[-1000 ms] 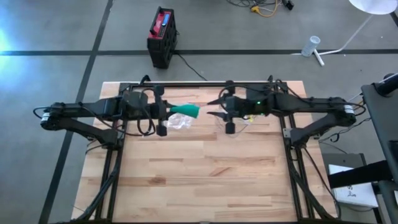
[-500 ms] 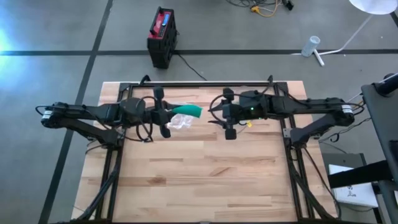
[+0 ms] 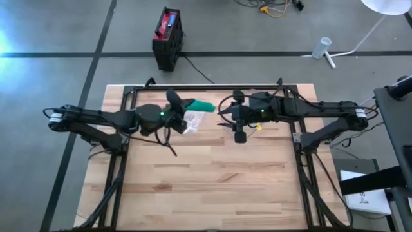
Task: Roll bandage
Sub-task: Roll the dark green bandage
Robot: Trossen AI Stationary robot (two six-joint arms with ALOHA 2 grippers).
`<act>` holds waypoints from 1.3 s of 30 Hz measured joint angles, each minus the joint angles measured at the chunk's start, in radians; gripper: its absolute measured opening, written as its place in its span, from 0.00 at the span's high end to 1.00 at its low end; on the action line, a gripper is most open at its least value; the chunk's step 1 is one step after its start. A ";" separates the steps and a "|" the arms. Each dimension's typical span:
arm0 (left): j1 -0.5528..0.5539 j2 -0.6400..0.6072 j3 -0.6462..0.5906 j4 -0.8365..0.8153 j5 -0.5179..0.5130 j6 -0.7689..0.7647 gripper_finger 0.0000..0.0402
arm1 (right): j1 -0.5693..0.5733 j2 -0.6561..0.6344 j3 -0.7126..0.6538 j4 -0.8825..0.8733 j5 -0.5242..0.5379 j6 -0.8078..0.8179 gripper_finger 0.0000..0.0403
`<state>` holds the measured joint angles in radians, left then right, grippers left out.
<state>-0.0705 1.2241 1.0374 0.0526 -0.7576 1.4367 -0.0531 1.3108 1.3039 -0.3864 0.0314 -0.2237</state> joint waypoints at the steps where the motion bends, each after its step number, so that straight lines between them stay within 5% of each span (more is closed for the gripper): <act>1: -0.005 0.013 0.000 0.016 -0.021 0.031 0.97 | -0.012 -0.010 -0.014 0.002 -0.010 0.017 0.59; 8: -0.088 0.059 -0.023 0.044 -0.063 0.100 0.97 | -0.069 -0.071 -0.212 0.122 -0.014 0.166 0.61; 17: -0.217 0.072 -0.165 0.406 -0.121 0.524 0.97 | -0.112 -0.124 -0.494 0.592 -0.014 0.488 0.55; 39: -0.289 0.082 -0.180 0.505 -0.070 0.704 0.97 | -0.100 -0.008 -0.424 0.774 -0.466 0.673 0.55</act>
<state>-0.3595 1.3063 0.8574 0.5571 -0.8276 2.1407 -0.1532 1.3024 0.8803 0.3874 -0.4345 0.4489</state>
